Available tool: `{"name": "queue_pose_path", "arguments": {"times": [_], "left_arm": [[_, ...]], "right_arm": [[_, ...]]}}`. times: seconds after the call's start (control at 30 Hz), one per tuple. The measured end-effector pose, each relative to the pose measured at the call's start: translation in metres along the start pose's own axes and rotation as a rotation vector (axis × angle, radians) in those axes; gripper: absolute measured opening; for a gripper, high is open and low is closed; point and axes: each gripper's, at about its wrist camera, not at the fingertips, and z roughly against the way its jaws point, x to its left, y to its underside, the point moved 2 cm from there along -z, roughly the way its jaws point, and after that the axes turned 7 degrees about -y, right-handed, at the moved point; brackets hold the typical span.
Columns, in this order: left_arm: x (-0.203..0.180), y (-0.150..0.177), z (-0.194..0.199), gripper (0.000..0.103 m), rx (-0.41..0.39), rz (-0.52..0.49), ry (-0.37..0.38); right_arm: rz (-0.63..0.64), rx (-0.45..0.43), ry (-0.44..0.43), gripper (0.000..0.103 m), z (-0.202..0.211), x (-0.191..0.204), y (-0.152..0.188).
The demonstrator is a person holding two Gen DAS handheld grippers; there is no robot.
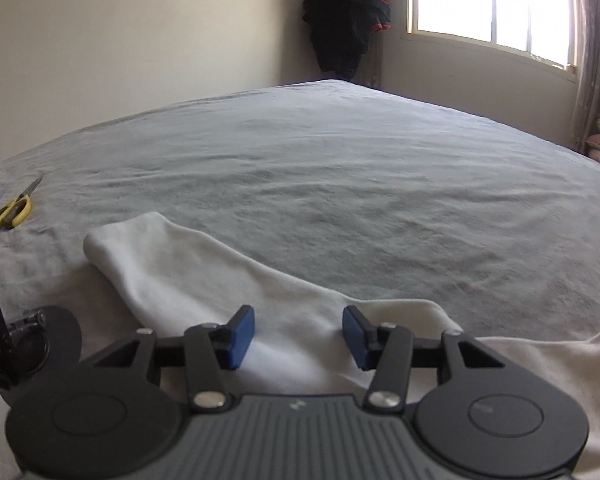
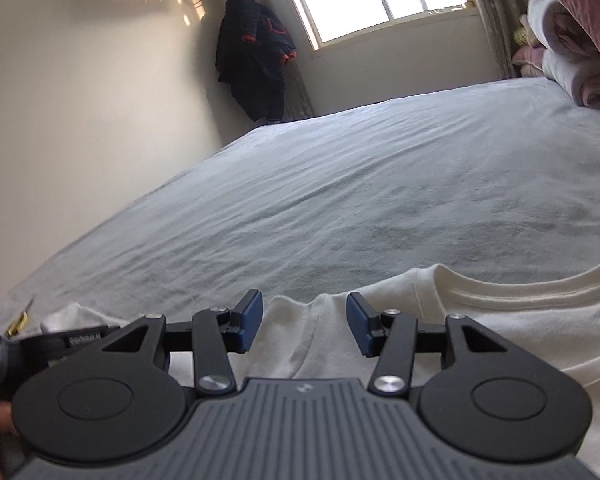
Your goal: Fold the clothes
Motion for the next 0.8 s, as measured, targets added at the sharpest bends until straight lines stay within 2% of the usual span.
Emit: {"name": "queue_pose_path", "arguments": {"times": [0.03,0.07,0.13,0.2,0.27,0.33,0.47,0.57,0.7,0.8], "left_arm": [[0.004,0.0,0.0,0.047,0.003,0.016,0.022],[0.008,-0.001,0.0,0.037,0.006,0.034,0.046],[0.019,-0.005,0.003,0.022,0.031,0.079,0.125],[0.025,-0.009,0.007,0.02,0.053,0.092,0.218],[0.025,-0.01,0.011,0.018,0.057,0.06,0.287],[0.02,-0.009,0.012,0.018,0.071,0.019,0.337],[0.014,-0.008,0.01,0.018,0.067,0.019,0.425],[0.007,-0.012,0.003,0.018,0.072,-0.002,0.454],[-0.001,-0.022,-0.004,0.027,0.111,-0.08,0.41],[-0.004,-0.032,-0.001,0.038,0.099,-0.137,0.42]], "right_arm": [[0.021,0.02,-0.004,0.046,-0.002,0.004,0.002],[0.042,0.043,-0.02,0.038,-0.004,0.009,0.002],[0.08,0.098,-0.085,0.033,-0.006,0.024,0.002],[0.13,0.137,-0.141,0.027,-0.008,0.044,0.004],[0.175,0.157,-0.145,0.027,-0.012,0.058,0.008],[0.219,0.164,-0.116,0.027,-0.017,0.066,0.008],[0.392,0.167,-0.071,0.052,-0.032,0.079,-0.004],[0.476,0.21,-0.05,0.053,-0.058,0.073,-0.011],[0.428,0.266,-0.063,0.053,-0.08,0.05,-0.008],[0.407,0.243,-0.062,0.05,-0.078,0.034,0.002]]}}
